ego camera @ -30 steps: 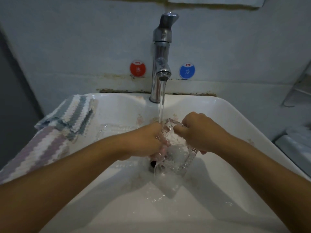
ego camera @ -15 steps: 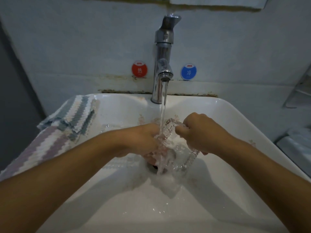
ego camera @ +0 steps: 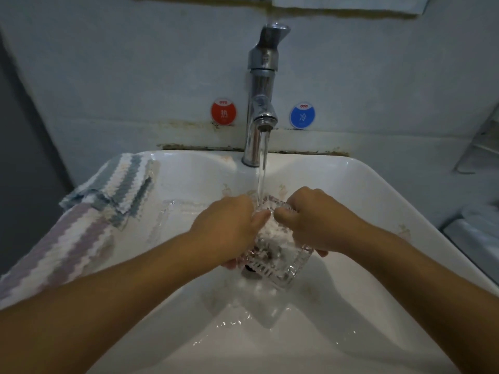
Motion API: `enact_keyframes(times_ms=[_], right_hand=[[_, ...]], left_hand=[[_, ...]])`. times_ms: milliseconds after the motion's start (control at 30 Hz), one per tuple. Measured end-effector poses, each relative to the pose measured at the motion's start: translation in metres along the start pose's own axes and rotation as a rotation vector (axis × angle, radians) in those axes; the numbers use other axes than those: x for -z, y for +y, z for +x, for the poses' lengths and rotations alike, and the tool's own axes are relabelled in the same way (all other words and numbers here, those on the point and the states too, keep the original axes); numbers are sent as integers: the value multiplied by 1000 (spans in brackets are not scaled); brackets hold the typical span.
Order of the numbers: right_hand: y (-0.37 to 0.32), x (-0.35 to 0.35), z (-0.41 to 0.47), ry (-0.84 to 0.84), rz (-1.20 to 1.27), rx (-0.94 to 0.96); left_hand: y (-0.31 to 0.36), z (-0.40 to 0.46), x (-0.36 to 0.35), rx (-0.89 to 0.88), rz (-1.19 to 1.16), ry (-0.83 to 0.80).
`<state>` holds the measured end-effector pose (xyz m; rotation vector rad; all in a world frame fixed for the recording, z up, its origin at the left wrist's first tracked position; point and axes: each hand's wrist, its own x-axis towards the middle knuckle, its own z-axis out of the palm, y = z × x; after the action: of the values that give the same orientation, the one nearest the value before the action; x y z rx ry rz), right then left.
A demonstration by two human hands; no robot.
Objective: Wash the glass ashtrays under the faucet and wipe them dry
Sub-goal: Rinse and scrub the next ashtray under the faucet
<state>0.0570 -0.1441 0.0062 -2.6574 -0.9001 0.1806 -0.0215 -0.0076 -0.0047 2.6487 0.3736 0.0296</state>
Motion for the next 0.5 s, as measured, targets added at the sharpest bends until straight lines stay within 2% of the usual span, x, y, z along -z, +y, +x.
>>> enact_keyframes(times_ms=[167, 367, 500], right_hand=[[-5, -1, -3, -13, -8, 9], [-5, 0, -2, -4, -23, -20], [-3, 2, -3, -2, -53, -18]], left_hand=[[0, 1, -2, 35, 54, 42], [-4, 6, -5, -113, 191, 10], [-7, 10, -5, -94, 104, 13]])
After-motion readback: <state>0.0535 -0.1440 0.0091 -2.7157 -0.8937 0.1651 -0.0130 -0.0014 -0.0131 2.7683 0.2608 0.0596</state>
